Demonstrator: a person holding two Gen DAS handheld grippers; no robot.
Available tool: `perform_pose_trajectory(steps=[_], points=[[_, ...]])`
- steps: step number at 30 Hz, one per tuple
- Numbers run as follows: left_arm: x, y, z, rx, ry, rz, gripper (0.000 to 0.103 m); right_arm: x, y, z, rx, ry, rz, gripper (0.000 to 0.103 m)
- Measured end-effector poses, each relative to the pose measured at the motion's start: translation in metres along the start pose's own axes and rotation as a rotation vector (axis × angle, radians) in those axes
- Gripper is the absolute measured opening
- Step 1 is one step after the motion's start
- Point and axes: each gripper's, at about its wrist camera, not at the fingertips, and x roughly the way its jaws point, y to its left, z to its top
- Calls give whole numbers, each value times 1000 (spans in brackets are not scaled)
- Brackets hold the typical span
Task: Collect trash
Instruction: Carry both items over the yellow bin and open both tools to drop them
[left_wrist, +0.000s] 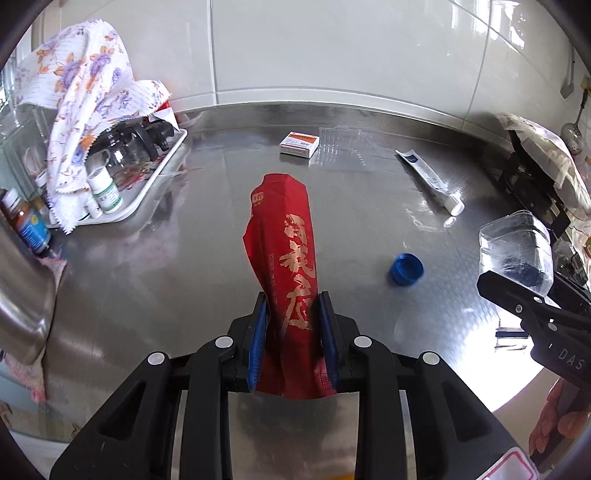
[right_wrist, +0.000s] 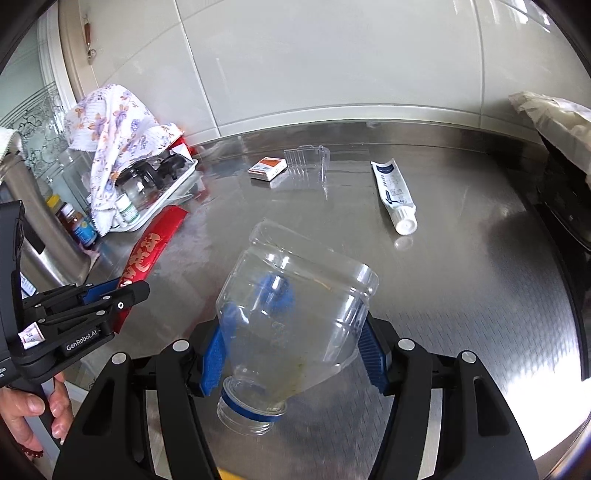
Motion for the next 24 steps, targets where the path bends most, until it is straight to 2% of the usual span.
perform_pose_trajectory(steps=[9, 18, 24], points=[[-50, -7, -40, 44, -31, -30, 27, -51, 16, -41, 19, -39, -27, 63], [-119, -5, -115, 68, -52, -57, 27, -124, 48, -103, 1, -67, -56, 63], [-142, -7, -171, 107, 5, -77, 27, -155, 63, -151, -3, -38, -66, 63]])
